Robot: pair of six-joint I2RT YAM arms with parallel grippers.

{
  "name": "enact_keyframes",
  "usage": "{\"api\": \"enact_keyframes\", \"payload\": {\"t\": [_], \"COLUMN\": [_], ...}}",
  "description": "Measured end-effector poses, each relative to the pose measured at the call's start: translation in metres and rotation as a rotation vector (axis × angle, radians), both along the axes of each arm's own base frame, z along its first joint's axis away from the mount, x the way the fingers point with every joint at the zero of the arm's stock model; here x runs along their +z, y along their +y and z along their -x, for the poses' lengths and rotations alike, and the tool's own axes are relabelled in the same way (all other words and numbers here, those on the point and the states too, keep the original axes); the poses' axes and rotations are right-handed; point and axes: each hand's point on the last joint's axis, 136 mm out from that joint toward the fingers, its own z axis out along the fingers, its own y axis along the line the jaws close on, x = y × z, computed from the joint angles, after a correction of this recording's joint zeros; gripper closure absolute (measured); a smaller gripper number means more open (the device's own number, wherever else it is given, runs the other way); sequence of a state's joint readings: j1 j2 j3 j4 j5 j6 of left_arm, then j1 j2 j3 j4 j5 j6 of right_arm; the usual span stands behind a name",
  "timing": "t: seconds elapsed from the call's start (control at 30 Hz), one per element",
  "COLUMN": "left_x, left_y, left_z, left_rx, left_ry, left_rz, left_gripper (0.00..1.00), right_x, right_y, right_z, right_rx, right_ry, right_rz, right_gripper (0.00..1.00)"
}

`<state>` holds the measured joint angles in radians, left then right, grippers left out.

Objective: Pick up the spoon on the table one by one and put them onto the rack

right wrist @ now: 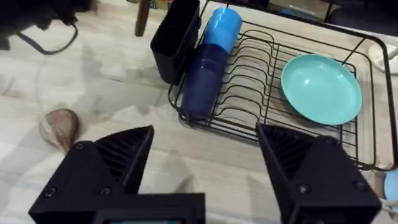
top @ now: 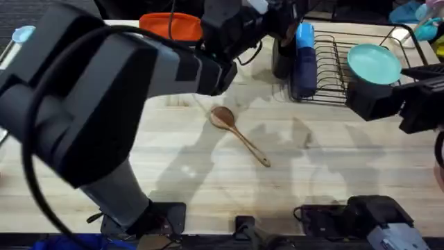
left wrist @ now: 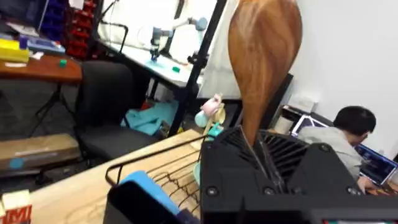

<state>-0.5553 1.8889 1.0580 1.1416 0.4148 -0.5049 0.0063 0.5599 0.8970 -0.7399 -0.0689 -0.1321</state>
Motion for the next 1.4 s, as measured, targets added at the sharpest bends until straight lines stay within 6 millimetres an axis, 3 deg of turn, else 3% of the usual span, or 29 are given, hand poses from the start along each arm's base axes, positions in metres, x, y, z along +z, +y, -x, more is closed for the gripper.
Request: {"api": "enact_keyframes", "payload": {"t": [0.2,0.37,1.07,1.4], "left_x": [-0.028,-0.015,-0.017,-0.017], "left_y": [-0.011,-0.008,-0.002,-0.016], "left_z": [-0.004,0.000,-0.010,-0.028], "left_rx": [-0.003,0.008,0.072,0.067], "left_ry": [0.034,-0.054,-0.047,-0.062], "left_rz": [-0.017,0.047,0.059,0.039], "left_gripper": [0.957,0.957,0.957,0.957], "right_x": [0.000,0.000,0.000,0.000], "right_y": [0.000,0.000,0.000,0.000], "right_z": [0.000,0.000,0.000,0.000], "right_rx": [0.000,0.000,0.000,0.000], "right_ry": [0.000,0.000,0.000,0.000], "right_rz": [0.000,0.000,0.000,0.000], "right_gripper": [0.010,0.009,0.009,0.009]}}
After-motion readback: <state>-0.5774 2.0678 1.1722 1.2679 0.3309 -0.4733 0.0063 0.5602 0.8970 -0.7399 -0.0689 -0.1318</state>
